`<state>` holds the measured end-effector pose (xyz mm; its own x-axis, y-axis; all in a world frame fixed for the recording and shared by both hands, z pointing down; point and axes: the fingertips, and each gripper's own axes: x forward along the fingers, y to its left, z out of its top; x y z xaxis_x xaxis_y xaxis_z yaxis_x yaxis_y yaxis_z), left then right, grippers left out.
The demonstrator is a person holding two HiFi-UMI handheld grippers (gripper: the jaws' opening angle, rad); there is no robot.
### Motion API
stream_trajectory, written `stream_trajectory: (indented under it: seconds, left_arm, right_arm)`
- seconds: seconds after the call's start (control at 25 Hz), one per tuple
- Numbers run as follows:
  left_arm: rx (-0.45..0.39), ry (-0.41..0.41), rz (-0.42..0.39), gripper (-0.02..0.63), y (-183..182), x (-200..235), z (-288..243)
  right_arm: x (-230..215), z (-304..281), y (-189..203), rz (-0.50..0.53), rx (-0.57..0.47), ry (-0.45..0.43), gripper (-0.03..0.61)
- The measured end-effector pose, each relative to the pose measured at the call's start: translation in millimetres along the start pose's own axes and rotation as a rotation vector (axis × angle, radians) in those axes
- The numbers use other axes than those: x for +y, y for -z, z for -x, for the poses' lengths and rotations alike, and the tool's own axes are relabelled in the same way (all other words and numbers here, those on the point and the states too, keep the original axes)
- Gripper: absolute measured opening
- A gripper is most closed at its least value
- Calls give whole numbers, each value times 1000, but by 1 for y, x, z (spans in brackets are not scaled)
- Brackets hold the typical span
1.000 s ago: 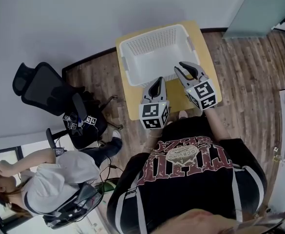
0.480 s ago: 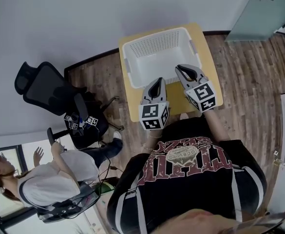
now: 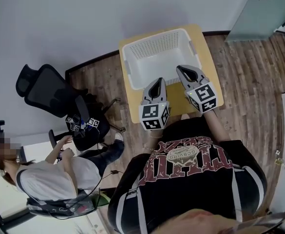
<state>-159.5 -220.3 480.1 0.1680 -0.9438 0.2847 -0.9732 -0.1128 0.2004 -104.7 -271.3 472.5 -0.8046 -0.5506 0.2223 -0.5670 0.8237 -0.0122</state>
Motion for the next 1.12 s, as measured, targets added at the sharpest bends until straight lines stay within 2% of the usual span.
stream_trajectory:
  seconds: [1.12]
  left_arm:
    - [-11,-7,-8,32,0,-11,1]
  right_arm:
    - [-4,10,7,10,18,-8,15]
